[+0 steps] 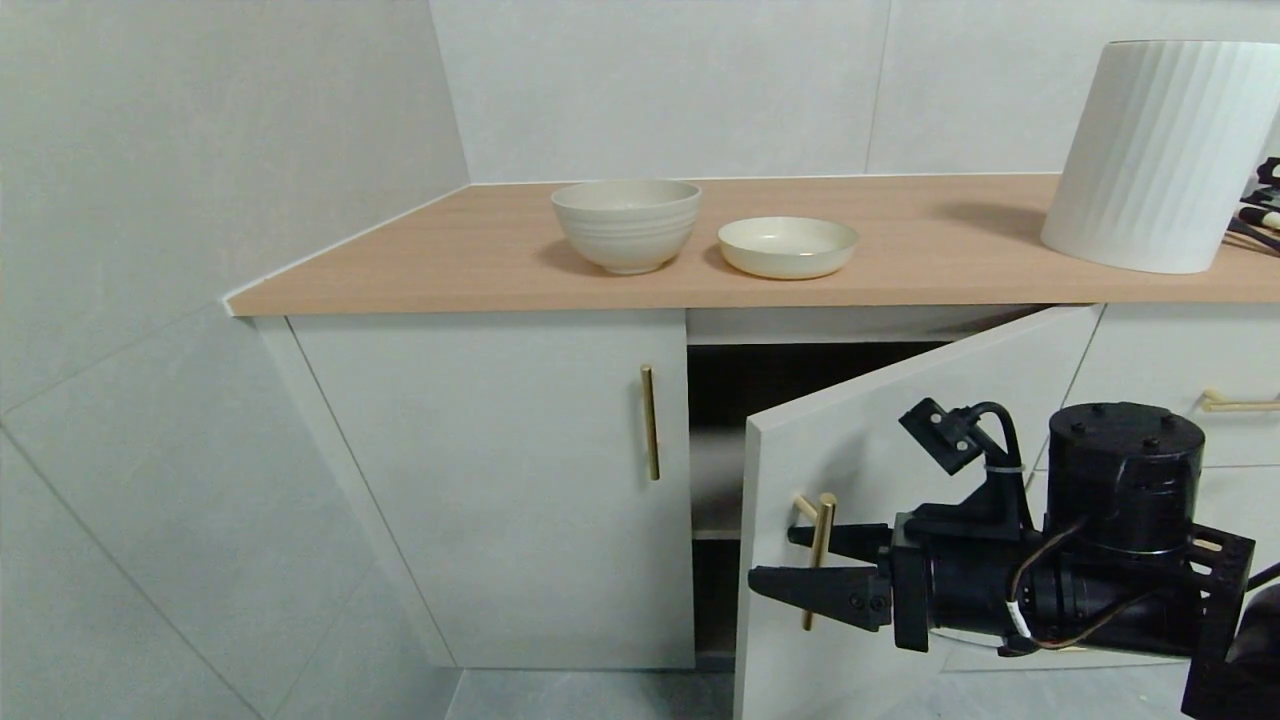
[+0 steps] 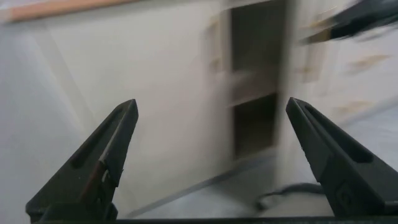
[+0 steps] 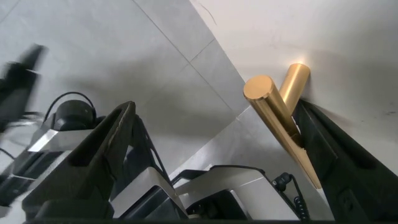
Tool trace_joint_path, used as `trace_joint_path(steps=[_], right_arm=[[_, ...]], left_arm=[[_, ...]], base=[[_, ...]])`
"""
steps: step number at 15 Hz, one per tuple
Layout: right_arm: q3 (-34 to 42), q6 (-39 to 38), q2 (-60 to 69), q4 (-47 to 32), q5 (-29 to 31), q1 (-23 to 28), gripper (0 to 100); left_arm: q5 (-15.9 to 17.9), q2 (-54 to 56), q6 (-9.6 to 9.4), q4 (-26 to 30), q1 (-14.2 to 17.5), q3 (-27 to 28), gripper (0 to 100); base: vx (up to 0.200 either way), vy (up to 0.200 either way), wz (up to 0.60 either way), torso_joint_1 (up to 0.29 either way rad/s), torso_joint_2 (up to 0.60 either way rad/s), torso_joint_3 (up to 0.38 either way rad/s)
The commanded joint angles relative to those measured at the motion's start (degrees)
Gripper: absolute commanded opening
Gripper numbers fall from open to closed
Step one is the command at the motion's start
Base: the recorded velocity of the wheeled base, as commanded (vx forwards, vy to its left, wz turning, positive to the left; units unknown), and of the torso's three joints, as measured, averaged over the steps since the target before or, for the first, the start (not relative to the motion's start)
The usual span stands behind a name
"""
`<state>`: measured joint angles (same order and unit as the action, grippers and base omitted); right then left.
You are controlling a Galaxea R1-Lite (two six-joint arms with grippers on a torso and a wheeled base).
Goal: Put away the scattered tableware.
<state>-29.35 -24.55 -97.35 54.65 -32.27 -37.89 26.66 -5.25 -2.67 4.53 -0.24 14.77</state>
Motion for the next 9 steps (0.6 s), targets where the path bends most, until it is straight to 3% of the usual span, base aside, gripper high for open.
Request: trace_joint_path(steps=[1,3,5,9], right_arm=[[0.0,-0.1,-0.3,-0.1,-0.2,-0.6,100],[0.0,-0.1,-0.6,-0.1,-0.3,-0.7,100],[-0.1,-0.1,-0.9,-0.1,-0.2,-0.7,100],[-0.3,-0.1,-0.9,-0.1,-0.2,-0.7,100]], left_arm=[[9.3,-17.4,1.09,1.9,-0.3,11.5,100],[12.5,-32.3,0.65,1.7,-0.5,17.3,100],[13.2,-45.5,0.74,-0.9,-4.8,20.9,100],[13.3,-65.6,1.09,-15.8,-10.9,18.4,100]], base=[[0.0,0.0,0.0,0.0,0.0,0.0],[0.0,0.0,0.0,0.0,0.0,0.0],[0.0,0.0,0.0,0.0,0.0,0.0],[0.0,0.0,0.0,0.0,0.0,0.0]])
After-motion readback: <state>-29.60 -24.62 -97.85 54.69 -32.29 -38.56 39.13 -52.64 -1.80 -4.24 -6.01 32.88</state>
